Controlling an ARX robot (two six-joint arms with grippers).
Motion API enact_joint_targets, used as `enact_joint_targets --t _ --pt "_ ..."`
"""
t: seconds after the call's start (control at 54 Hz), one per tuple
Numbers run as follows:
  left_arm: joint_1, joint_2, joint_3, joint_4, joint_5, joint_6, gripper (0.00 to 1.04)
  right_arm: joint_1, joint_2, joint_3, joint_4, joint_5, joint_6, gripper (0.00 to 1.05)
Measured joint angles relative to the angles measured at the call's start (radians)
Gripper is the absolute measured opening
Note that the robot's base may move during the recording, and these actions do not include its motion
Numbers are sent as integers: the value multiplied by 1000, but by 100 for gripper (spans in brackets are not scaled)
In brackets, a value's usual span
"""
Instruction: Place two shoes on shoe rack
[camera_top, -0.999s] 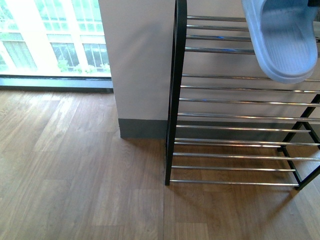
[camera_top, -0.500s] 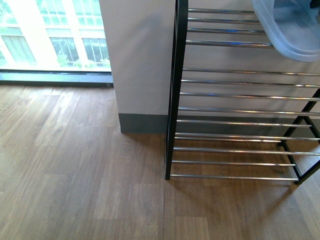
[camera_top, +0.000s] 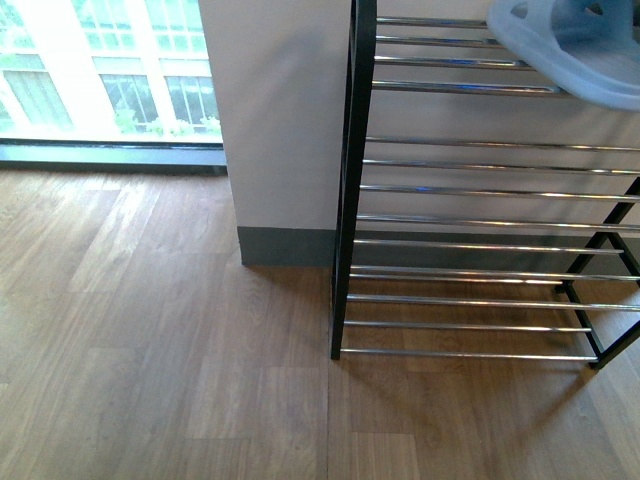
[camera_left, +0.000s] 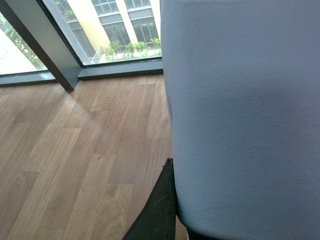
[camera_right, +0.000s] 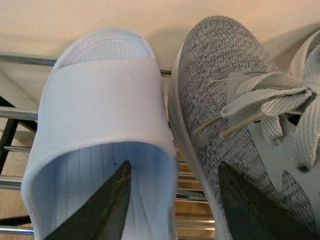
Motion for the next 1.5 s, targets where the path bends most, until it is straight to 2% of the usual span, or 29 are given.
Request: enact_joint_targets --t 0.185,0.241,0.481,0.666,0.833,0.925,1.018,1.073,1.092,1.147,1.203,1.258,1.332,1.499 --pt "0 0 0 0 0 0 2 11 -181 -198 180 -25 32 91" --pt "0 0 0 0 0 0 2 16 -226 -251 229 -44 52 97" --pt "0 0 0 0 0 0 2 50 -509 -610 559 -60 89 96" --pt "0 0 0 0 0 0 2 40 -687 -848 768 -20 111 96" --pt "0 0 0 0 0 0 2 36 -869 -1110 905 72 160 96" --pt "0 0 0 0 0 0 2 43 -898 -1207 963 138 201 96" --pt "0 0 0 0 0 0 2 58 -853 -1307 1134 236 188 96" --pt "0 0 0 0 0 0 2 61 -840 -1316 1159 241 179 96" --pt "0 0 0 0 0 0 2 60 -843 -1315 1156 227 175 95" --pt "0 0 0 0 0 0 2 31 -898 -1300 1014 35 143 86" --pt "0 0 0 0 0 0 2 27 -947 -1308 914 -93 128 77" --pt "0 0 0 0 0 0 2 35 -990 -1334 869 -158 117 67" --pt "0 0 0 0 1 0 2 47 -1035 -1368 851 -155 108 53" --pt "0 0 0 0 0 0 2 68 -1109 -1409 822 -129 102 30"
